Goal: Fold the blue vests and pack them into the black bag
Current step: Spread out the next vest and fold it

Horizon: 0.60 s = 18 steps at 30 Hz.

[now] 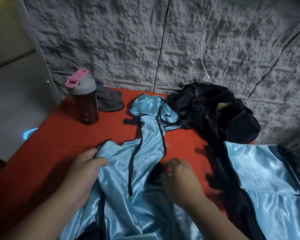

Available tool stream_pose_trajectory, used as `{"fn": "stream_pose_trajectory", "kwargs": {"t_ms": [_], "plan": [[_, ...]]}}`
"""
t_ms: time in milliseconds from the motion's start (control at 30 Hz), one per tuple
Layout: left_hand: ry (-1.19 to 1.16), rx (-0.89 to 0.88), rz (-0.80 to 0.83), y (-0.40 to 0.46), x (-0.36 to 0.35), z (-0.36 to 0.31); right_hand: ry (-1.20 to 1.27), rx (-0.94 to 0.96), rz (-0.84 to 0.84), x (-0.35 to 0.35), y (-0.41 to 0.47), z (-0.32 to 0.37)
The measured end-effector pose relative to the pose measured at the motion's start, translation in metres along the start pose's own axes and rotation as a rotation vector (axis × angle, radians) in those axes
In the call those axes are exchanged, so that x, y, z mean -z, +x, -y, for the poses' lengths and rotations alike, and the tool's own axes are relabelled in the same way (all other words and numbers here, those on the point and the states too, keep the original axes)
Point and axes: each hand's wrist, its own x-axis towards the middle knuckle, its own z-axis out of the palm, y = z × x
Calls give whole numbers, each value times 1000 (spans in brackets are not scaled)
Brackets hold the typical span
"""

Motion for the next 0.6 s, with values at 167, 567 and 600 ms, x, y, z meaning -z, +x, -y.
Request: {"fn": "stream_pose_trajectory", "kwargs": {"t_ms": [167, 567, 600], "plan": [[-85, -26, -51, 4, 6, 1, -103, 273, 322, -15, -9, 23], [-211, -61, -89, 9, 16, -3, 184, -168, 122, 32, 4, 18], [-207, -58, -69, 8, 15, -4, 209, -212, -16, 27, 10, 10]]}}
